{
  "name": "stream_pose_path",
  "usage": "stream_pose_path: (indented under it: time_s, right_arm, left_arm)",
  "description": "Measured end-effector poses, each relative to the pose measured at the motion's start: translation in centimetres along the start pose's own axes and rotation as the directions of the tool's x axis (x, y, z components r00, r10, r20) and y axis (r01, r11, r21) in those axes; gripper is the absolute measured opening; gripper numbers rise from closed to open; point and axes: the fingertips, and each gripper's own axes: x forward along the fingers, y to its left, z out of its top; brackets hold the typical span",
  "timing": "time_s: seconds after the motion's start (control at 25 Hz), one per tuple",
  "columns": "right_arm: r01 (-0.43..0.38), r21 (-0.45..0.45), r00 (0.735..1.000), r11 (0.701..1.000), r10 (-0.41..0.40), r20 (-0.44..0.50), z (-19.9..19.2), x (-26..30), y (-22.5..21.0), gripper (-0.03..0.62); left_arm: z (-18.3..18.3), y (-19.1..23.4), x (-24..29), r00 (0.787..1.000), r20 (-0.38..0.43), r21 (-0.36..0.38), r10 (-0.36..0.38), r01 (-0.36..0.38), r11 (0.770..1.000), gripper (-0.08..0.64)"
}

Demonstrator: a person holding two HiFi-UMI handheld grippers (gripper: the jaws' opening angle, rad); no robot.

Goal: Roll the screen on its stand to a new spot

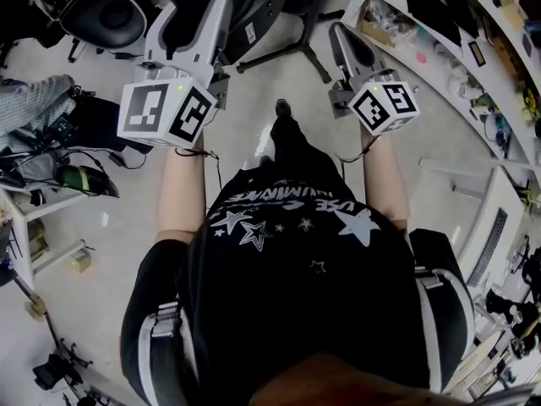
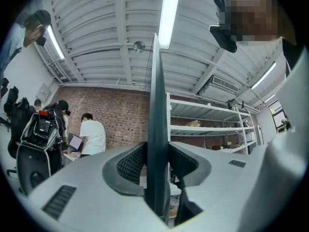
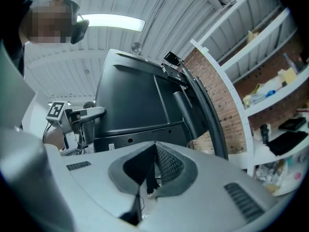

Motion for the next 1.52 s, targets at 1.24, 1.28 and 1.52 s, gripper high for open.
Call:
stream_pose_path:
  time_s: [1.24,1.28,1.52]
  right_arm:
    - [-0.090,0.015,0.995,0.996,0.091,-0.036,0.3,-22.8,3.9,0.008]
    - [-0.094,0.019,0.995,0.995,0.095,-0.026,0.4,-23.4,4.0,0.008]
    - [-0.103,0.046,0.994,0.994,0.104,-0.037,-0.3,-26.8,4.8,0.008]
  left_arm:
    - [1.3,-17.3,-13.6,0.995,0.016,0.020,0.094,-0.095,0.995,0.171]
    - [1.3,-17.8,-14.0,0.995,0.014,0.021,0.096,-0.096,0.995,0.170]
    - [1.8,-20.6,-16.3,0.993,0.008,0.026,0.116,-0.116,0.993,0.169]
